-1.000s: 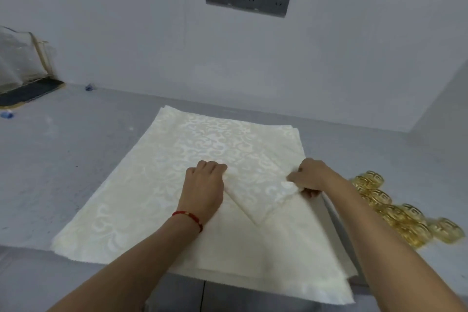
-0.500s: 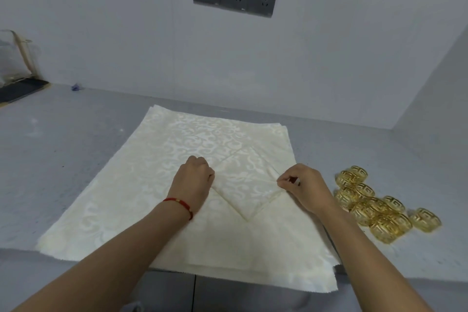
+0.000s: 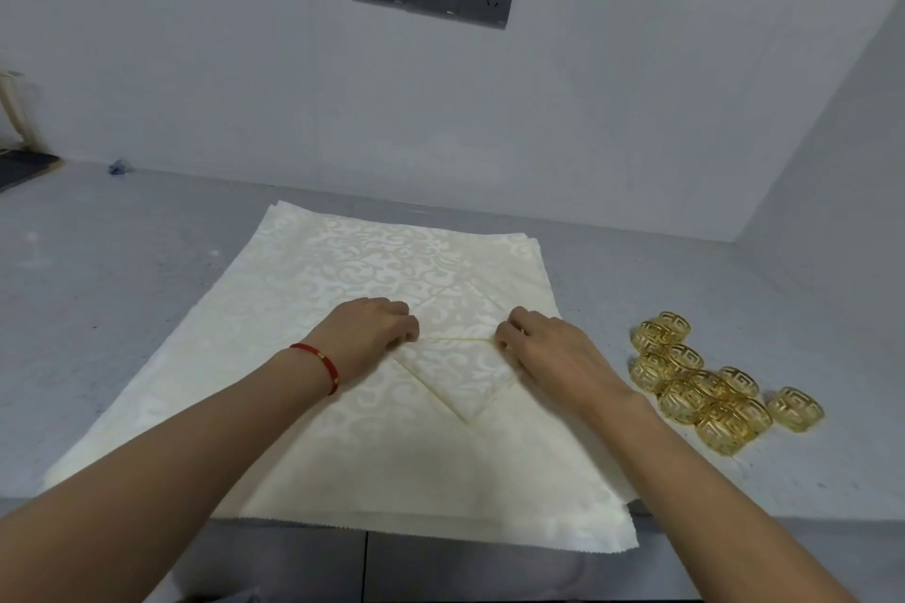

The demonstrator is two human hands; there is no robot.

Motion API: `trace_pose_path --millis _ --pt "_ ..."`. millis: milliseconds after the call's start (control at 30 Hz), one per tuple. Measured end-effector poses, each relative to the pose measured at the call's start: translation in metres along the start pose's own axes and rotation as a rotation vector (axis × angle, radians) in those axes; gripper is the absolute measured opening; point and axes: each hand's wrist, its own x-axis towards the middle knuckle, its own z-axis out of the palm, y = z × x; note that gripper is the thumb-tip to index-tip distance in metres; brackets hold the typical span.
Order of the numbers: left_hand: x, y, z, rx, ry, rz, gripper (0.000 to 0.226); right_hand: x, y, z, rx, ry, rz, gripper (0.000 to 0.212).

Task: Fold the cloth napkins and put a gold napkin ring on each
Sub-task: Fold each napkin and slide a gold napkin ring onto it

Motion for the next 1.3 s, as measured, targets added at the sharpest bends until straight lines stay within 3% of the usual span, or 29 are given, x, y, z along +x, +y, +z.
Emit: trace_pose_path --millis 100,167,333,467,533,733,833,900,1033,1100,1300 --pt "0.004 -0.004 -0.002 0.011 -0.066 0.014 0.034 -0.01 -0.015 -0.007 0.09 0.117 -0.056 0.024" --pt "0.005 -0.003 -0.004 0.001 -0.1 0.03 0.033 -0.019 -0.023 -0.007 0.111 0.09 -0.158 0.015" --pt "0.0 -0.003 0.0 -0.049 -0.087 0.019 0.031 -0.028 -0.023 -0.007 0.157 -0.023 -0.122 0.039" --pt "-0.004 -0.002 -0.005 -0.081 -0.067 0.035 0.02 -0.034 -0.032 -0.018 0.063 -0.146 -0.073 0.067" --pt "-0.007 -0.004 -0.008 -0.091 -0.076 0.06 0.019 -0.035 -0.037 -0.021 0.025 -0.145 -0.083 0.07" --pt "-0.006 0.002 -0.02 -0.132 -0.243 -0.008 0.044 -0.032 -0.042 -0.015 0.076 0.051 -0.017 0.042" --pt "-0.006 0.003 -0.018 -0.145 -0.236 -0.026 0.029 -0.029 -0.048 -0.017 0.105 0.153 0.08 0.033" --pt "-0.007 0.002 -0.016 -0.149 -0.197 -0.021 0.019 -0.029 -0.055 -0.018 0.086 0.105 0.09 0.031" --pt "-0.006 0.003 -0.014 -0.152 -0.164 -0.018 0.021 -0.031 -0.058 -0.019 0.069 0.073 0.073 0.039" --pt "-0.004 0.005 -0.015 -0.16 -0.169 -0.021 0.022 -0.029 -0.055 -0.019 0.168 0.099 0.179 0.033" --pt "-0.004 0.0 -0.016 -0.252 -0.099 -0.097 0.02 -0.014 -0.049 -0.007 0.501 0.048 0.567 0.047"
